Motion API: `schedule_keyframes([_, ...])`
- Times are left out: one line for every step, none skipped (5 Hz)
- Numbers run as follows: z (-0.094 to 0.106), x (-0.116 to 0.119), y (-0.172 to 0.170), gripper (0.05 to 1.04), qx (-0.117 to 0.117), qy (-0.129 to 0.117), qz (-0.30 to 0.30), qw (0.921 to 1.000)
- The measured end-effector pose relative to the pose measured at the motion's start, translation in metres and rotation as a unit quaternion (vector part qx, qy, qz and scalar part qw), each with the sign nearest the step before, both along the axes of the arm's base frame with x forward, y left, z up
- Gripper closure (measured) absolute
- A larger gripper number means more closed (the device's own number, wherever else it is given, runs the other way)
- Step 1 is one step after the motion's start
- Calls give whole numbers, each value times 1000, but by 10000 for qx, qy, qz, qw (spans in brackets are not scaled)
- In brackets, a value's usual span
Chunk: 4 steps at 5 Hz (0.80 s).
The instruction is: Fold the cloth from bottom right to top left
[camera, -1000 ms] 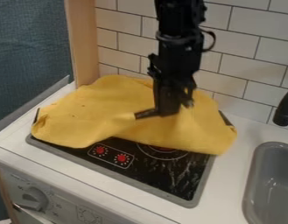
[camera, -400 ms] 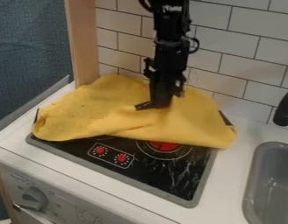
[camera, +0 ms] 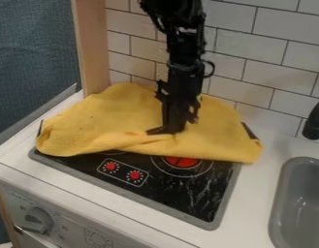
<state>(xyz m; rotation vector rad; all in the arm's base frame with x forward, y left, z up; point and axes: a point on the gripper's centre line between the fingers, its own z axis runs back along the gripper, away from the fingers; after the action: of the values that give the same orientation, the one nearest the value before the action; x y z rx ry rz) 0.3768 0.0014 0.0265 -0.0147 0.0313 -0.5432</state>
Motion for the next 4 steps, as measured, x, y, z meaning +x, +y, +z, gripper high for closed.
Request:
schedule_keyframes([1,-6,2,835,67,-130,-46,9999])
schedule_keyframes([3,-7,3,565,75,-168,19,9998])
schedule_keyframes([2,-9,3,260,95,-138,45,9998])
schedule_keyframes([4,-9,3,67,83,-161,84,9998])
